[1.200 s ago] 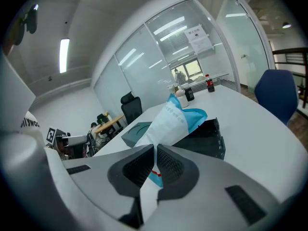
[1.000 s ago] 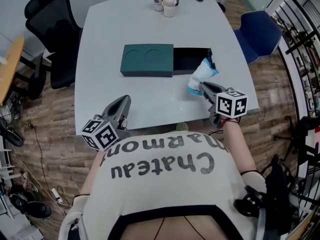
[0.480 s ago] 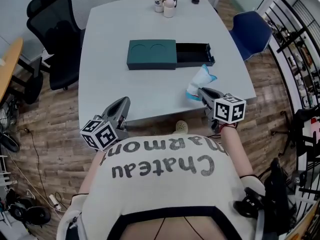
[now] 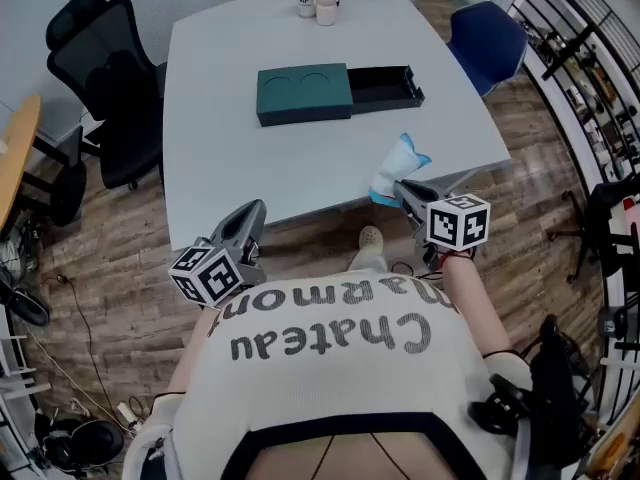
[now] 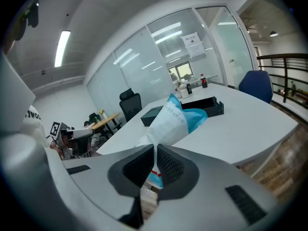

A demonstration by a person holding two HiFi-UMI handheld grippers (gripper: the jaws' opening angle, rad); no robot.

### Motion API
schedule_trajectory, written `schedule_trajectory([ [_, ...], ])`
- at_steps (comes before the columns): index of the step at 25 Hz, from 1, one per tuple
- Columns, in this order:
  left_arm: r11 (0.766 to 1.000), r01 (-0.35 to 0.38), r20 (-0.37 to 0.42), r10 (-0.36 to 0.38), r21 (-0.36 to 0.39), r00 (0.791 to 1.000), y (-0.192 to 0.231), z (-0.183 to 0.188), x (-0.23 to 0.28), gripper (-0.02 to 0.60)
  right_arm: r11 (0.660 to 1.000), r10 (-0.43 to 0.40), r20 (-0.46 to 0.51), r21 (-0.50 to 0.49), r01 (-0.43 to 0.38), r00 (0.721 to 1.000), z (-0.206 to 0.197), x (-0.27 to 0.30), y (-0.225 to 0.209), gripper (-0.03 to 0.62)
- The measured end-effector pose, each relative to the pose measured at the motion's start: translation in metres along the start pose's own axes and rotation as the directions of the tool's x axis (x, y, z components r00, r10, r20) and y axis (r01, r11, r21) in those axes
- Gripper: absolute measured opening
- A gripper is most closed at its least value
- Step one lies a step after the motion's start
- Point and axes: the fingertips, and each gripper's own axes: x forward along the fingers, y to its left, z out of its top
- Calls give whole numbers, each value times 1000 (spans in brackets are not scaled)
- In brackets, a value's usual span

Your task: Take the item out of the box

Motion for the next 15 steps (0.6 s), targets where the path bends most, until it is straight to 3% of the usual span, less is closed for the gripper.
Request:
schedule_trajectory([
  [6,999,21,-27,-23,-50,999,-12,-31,-6,0,1000,-14,-58,18,15,998,-35,-19,7,20],
  [15,997,36,-44,-39,-62,998,-38,-48,-7,0,1000,28,-68,10,-27,997,-49,-40,23,20],
])
